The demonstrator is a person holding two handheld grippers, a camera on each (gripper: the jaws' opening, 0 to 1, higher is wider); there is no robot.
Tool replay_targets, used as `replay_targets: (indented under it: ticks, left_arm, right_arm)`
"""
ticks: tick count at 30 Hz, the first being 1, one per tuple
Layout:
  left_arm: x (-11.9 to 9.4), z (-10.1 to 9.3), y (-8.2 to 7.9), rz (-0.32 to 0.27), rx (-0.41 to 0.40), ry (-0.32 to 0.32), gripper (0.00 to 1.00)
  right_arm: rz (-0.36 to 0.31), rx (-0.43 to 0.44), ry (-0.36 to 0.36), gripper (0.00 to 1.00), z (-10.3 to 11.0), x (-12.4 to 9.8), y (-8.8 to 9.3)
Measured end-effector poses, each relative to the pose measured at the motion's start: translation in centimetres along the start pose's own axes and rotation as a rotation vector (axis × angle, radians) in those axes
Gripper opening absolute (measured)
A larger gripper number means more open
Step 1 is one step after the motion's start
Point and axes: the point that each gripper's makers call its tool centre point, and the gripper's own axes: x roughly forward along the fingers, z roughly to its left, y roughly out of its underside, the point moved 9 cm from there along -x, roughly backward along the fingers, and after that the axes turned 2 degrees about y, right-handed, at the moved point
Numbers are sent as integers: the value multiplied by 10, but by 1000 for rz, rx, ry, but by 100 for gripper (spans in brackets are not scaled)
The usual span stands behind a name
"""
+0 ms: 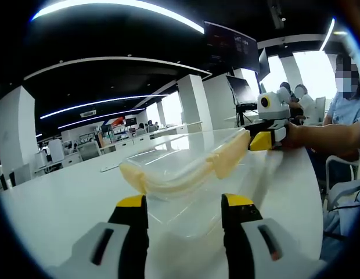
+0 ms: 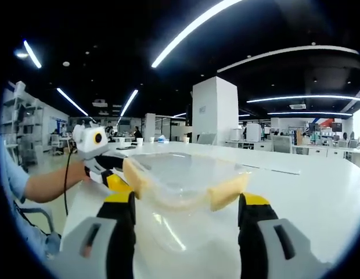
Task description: Snap each plastic latch of the storage box into its locked position after aligning the lid with the box until every specified latch is closed and the lid sits flush.
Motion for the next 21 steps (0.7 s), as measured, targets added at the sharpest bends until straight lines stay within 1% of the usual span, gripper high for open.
replay_targets:
  ticks: [8, 11, 15, 17, 19, 21]
  left_arm:
    - [1, 2, -1, 0, -6, 5, 50]
    - [0, 1, -2, -4, -42, 31, 54]
    - [1, 0, -3, -9, -72, 59, 61]
    - [1, 0, -5, -16, -106, 78, 64]
    - [1, 1, -6, -25, -147, 95, 67]
    - [0, 1, -7, -30, -171, 107, 70]
  right_arm:
    - [6, 9, 3, 71, -15, 6, -1]
    - [5, 10, 1, 71, -21, 9, -1]
    - [4, 7, 1, 71, -27, 11, -2]
    - [-1, -2, 2, 71, -19, 8, -2]
    - [-1, -3, 2, 71, -19, 8, -2]
    - [-1, -4, 2, 71, -19, 8, -2]
